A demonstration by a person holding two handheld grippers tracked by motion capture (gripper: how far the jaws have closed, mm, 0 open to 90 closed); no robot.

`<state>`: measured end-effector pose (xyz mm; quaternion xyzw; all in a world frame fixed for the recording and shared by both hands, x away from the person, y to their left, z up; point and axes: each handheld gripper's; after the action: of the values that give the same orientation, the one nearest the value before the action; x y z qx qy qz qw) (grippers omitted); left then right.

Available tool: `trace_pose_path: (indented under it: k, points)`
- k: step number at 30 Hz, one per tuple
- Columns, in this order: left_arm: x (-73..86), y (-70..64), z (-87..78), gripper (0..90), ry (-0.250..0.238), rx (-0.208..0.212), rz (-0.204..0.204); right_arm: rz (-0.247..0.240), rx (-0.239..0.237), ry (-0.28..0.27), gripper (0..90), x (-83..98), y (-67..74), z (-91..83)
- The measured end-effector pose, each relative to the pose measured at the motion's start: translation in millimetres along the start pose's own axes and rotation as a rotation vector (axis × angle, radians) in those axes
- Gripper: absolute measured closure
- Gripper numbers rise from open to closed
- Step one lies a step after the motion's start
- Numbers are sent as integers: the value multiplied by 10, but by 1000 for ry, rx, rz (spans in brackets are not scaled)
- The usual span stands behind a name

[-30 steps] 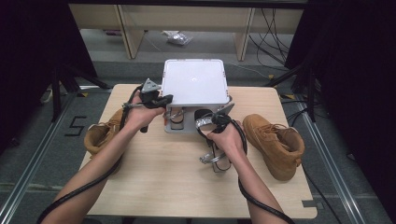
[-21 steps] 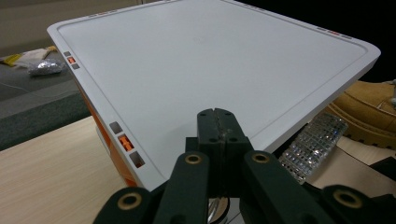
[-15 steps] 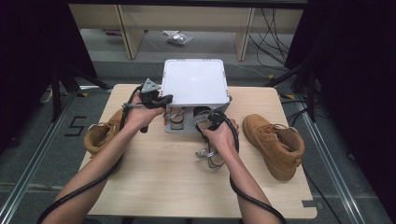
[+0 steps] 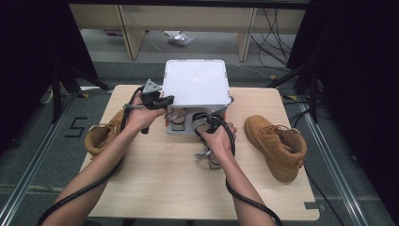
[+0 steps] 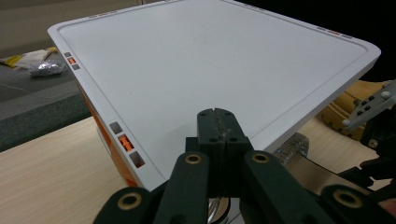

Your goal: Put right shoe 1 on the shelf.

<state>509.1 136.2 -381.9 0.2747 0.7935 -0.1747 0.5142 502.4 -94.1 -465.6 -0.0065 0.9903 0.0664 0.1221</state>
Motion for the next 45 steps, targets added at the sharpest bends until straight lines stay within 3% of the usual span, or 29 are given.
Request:
trace_pose_path:
  k: [1, 3, 6, 9, 11, 12, 13, 14, 18, 22, 25, 26, 29, 30, 33, 34, 35, 39, 40, 42, 45]
  points:
    - [0, 0, 1, 895, 0, 0, 0, -29, 10, -3, 422, -8, -18, 15]
    - [0, 1, 2, 895, -1, 2, 4, -14, 15, 2, 420, -12, -5, 32]
    - [0, -1, 1, 896, -1, 1, 1, -64, 16, -7, 418, -30, -20, 36]
    - [1, 1, 1, 896, -1, 1, 1, -48, 19, 1, 405, -29, 0, 22]
    - [2, 2, -1, 896, -1, 0, 3, -88, 25, -26, 368, -24, -12, 6]
    - [3, 6, -3, 895, 0, 2, 5, -81, 17, -49, 345, -12, -12, -9]
    - [4, 7, -4, 896, -1, 2, 3, -38, 6, -42, 327, -3, 20, -51]
    - [4, 9, -4, 895, -1, 3, 3, -137, 37, -95, 323, -14, -67, -59]
    - [7, 3, -3, 895, -4, 0, 5, -172, 3, -141, 325, 56, -98, -263]
    - [5, 2, -2, 895, -4, 0, 3, -135, -43, -121, 402, 182, -96, -487]
    - [3, -3, -2, 896, 0, -3, 4, -170, -39, -122, 533, 265, -163, -616]
    - [3, -3, -3, 896, 0, -4, 5, -161, -51, -126, 573, 293, -185, -659]
    - [7, 0, -5, 895, -2, -2, 3, -208, -47, -166, 702, 376, -292, -764]
    - [6, 1, -5, 895, -2, -2, 3, -190, -49, -169, 749, 402, -296, -792]
    - [5, -3, -4, 896, -1, -4, 4, -214, -34, -153, 852, 509, -378, -870]
    - [4, -3, -4, 896, -1, -4, 4, -232, -29, -151, 870, 528, -402, -872]
    - [4, -3, -4, 896, -1, -4, 4, -216, -20, -125, 890, 573, -405, -876]
    - [1, -3, -4, 896, 1, -4, 6, -291, -24, -95, 900, 696, -497, -788]
    - [-1, -5, -2, 896, 1, -5, 6, -255, -24, -64, 900, 738, -483, -774]
    - [-5, -8, 1, 896, 3, -3, 8, -291, -29, -49, 900, 801, -526, -705]
    - [-6, -9, 1, 895, 3, -3, 11, -302, -53, -37, 900, 881, -546, -605]
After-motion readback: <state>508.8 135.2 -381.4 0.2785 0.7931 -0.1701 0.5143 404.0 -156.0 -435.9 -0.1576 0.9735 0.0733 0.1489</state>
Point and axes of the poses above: each handheld gripper's, and its own axes: z roughly forward along the jaws, x roughly out of its underside, y roughly to its left, and after that the axes turned 3 degrees about z, right-handed
